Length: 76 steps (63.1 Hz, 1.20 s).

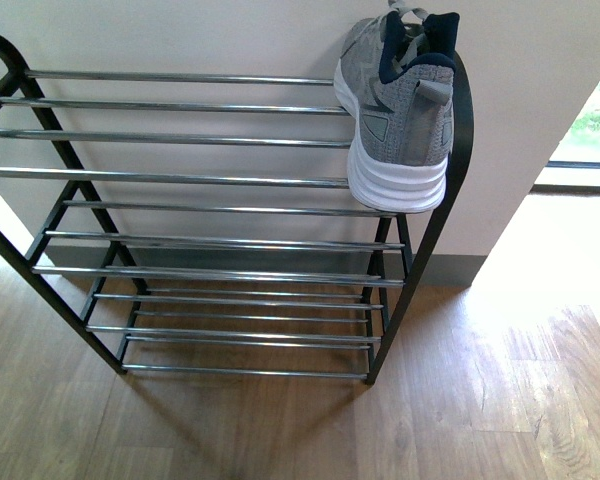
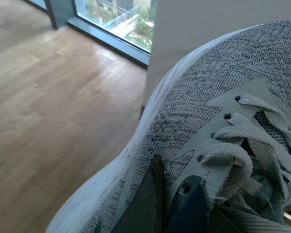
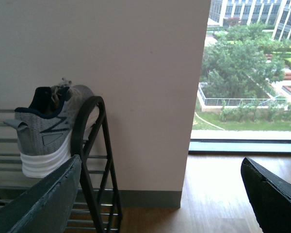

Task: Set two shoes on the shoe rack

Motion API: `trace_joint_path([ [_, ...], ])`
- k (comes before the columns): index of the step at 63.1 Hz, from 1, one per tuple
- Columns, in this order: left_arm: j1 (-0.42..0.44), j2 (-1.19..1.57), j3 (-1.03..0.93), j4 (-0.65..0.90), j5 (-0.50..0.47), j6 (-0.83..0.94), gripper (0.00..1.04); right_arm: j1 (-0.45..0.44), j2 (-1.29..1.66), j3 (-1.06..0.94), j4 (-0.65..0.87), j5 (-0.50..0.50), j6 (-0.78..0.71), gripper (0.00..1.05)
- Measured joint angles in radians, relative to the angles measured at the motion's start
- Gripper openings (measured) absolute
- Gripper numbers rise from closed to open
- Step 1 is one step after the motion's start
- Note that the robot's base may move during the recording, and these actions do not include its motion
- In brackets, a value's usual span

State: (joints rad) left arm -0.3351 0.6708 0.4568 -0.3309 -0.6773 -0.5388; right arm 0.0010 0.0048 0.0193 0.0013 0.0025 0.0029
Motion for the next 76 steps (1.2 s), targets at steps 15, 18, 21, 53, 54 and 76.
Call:
trace_joint_path([
  [15, -0.018, 0.564, 0.371, 0.114, 0.256, -0.106, 0.01, 0.0, 0.0, 0.0, 0.0, 0.0, 0.0, 0.95],
  [18, -0.033, 0.657, 0.434, 0.096, 0.275, -0.12, 0.01, 0.0, 0.0, 0.0, 0.0, 0.0, 0.0, 0.95],
  [21, -0.055, 0.762, 0.509, 0.08, 0.294, -0.135, 0.01, 0.0, 0.0, 0.0, 0.0, 0.0, 0.0, 0.95],
  [53, -0.17, 1.295, 0.965, -0.018, 0.419, -0.133, 0.01, 0.0, 0.0, 0.0, 0.0, 0.0, 0.0, 0.95],
  [54, -0.174, 1.307, 0.978, -0.019, 0.418, -0.134, 0.01, 0.0, 0.0, 0.0, 0.0, 0.0, 0.0, 0.95],
  [76, -0.179, 1.483, 1.213, -0.086, 0.454, -0.197, 0.01, 0.0, 0.0, 0.0, 0.0, 0.0, 0.0, 0.95],
])
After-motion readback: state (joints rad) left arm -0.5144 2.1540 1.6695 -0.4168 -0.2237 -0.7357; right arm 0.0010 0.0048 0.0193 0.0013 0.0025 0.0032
